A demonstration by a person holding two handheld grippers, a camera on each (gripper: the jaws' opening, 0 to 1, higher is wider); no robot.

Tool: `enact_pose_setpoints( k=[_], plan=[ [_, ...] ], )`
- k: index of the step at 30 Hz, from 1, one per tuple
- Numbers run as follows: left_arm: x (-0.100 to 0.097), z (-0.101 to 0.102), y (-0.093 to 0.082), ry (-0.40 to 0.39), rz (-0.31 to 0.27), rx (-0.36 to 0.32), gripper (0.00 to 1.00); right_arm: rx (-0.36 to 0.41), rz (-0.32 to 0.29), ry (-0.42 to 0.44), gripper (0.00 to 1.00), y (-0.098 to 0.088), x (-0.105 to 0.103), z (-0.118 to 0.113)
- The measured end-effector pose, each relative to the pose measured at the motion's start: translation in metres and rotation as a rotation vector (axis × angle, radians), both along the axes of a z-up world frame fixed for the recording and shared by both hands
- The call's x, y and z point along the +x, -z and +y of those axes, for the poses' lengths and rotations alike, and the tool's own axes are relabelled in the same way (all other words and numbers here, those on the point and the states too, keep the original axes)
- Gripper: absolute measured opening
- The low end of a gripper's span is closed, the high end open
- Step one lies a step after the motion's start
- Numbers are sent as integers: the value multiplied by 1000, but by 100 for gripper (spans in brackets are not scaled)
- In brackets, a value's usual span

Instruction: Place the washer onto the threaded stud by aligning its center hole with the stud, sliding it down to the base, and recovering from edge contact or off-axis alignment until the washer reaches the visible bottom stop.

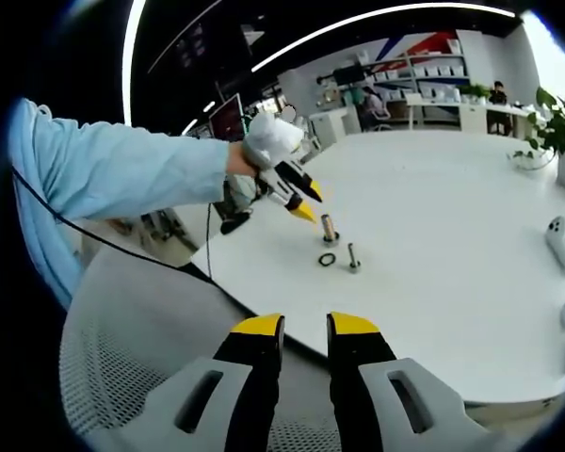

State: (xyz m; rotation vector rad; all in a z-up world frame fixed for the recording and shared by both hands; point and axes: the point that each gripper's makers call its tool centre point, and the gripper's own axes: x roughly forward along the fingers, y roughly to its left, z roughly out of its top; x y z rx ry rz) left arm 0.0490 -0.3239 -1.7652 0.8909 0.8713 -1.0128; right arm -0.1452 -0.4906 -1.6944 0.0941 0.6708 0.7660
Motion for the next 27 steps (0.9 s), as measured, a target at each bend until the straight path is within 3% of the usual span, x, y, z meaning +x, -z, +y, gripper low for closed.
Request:
enact_pose_setpoints(
  k=[14,27],
  plan=[
    [-39,42,2,-67,10,-19,27,8,-3,10,21,-1,1,-1],
    [-63,37,5,-63,36,-60,31,-4,5,18,22,1,1,-2]
  ],
)
